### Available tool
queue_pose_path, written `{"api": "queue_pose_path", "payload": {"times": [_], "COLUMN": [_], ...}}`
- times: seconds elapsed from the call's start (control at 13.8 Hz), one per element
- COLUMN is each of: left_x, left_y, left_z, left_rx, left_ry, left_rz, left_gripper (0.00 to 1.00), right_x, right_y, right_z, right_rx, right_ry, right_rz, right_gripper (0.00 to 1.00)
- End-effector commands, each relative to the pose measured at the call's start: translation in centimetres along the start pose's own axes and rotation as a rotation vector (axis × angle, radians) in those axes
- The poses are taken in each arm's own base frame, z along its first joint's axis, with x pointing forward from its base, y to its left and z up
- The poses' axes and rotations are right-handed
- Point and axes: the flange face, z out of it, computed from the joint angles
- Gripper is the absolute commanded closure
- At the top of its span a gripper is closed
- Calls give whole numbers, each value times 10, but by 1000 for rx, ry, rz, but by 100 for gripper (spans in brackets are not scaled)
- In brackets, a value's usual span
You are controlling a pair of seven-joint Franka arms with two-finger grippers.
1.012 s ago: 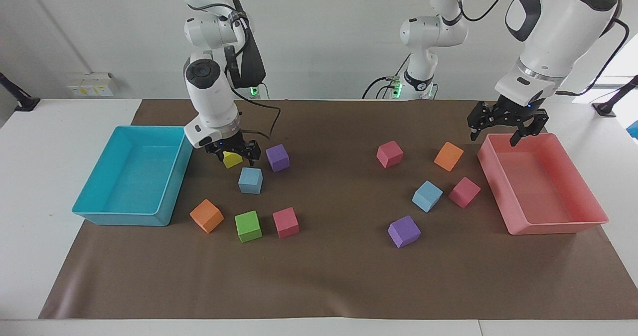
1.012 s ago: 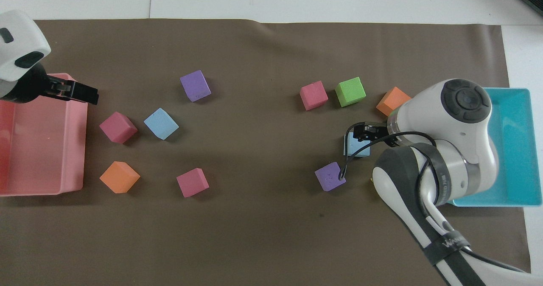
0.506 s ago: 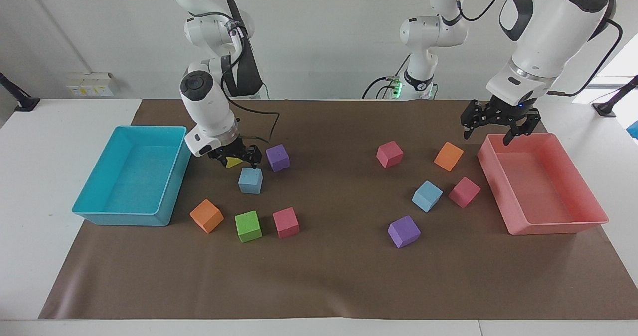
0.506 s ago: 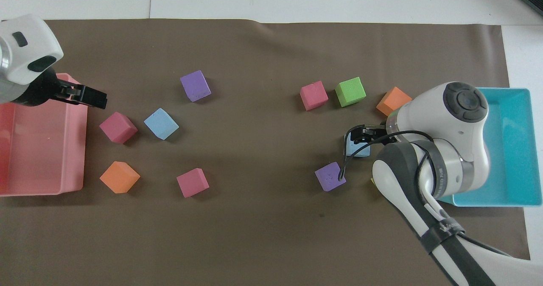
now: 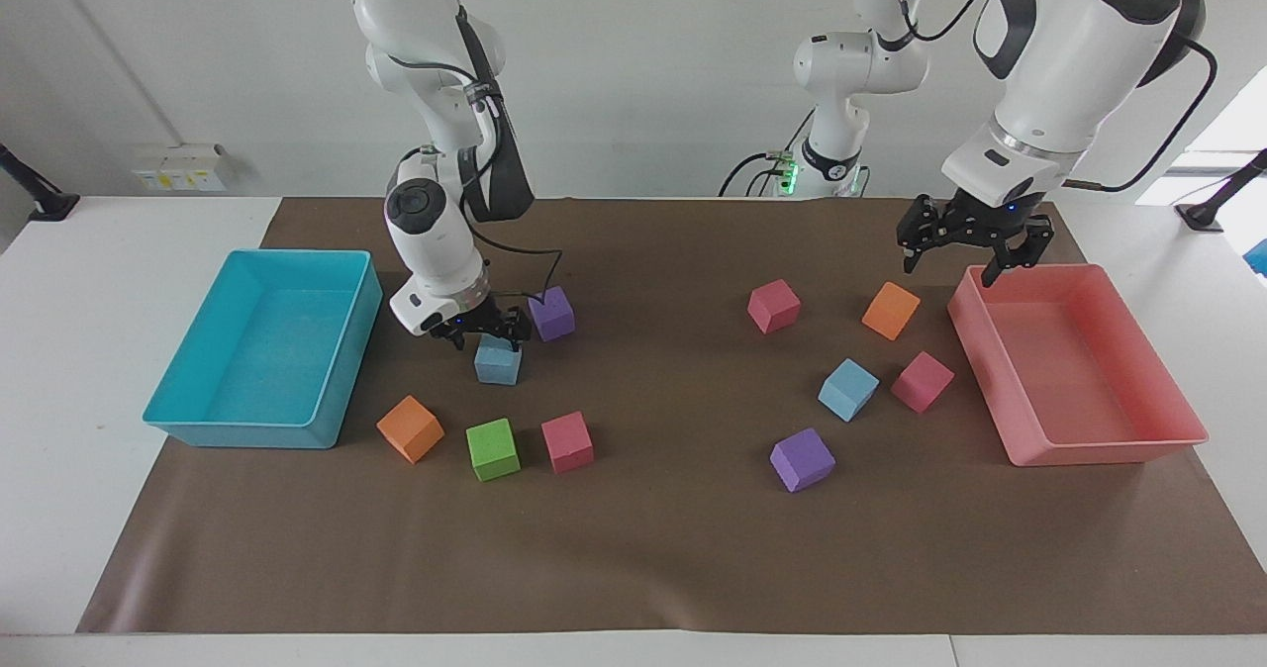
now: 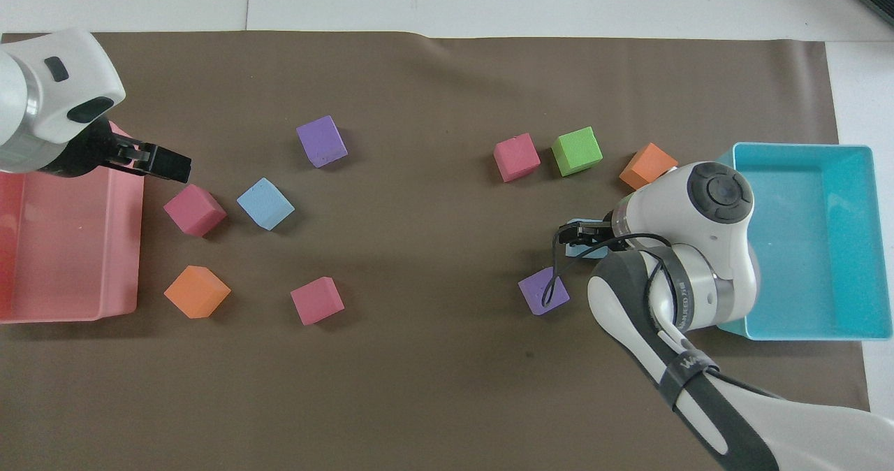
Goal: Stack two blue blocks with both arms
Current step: 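Reach the right gripper down and grasp the light blue cube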
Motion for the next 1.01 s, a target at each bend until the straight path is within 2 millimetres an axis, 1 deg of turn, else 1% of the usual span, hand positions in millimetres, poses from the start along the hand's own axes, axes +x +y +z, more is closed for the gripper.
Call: {"api": "queue_pose_path", "payload": {"times": [0.0,0.29,0.51,0.94], "left_x": [-9,-9,-9,-12], "left_y": [-5,-8,-9,-14], "left_z": [-1,-2,-2,-1], "left_rx": [-8,-7,-6,-7], "left_ry": [-12,-9,-11,-24], "left_rz": [0,-5,-9,-17], "left_gripper": [0,0,0,0], "right_x": [-5,-4,-4,-3], "right_y": [-1,0,0,2], "right_z": [17,20,15,20], "right_rx": [12,10,12,11], "right_ry": [2,1,4,7], "right_rz": [-18,-22,-31,-27], "right_gripper": [0,0,0,0]}}
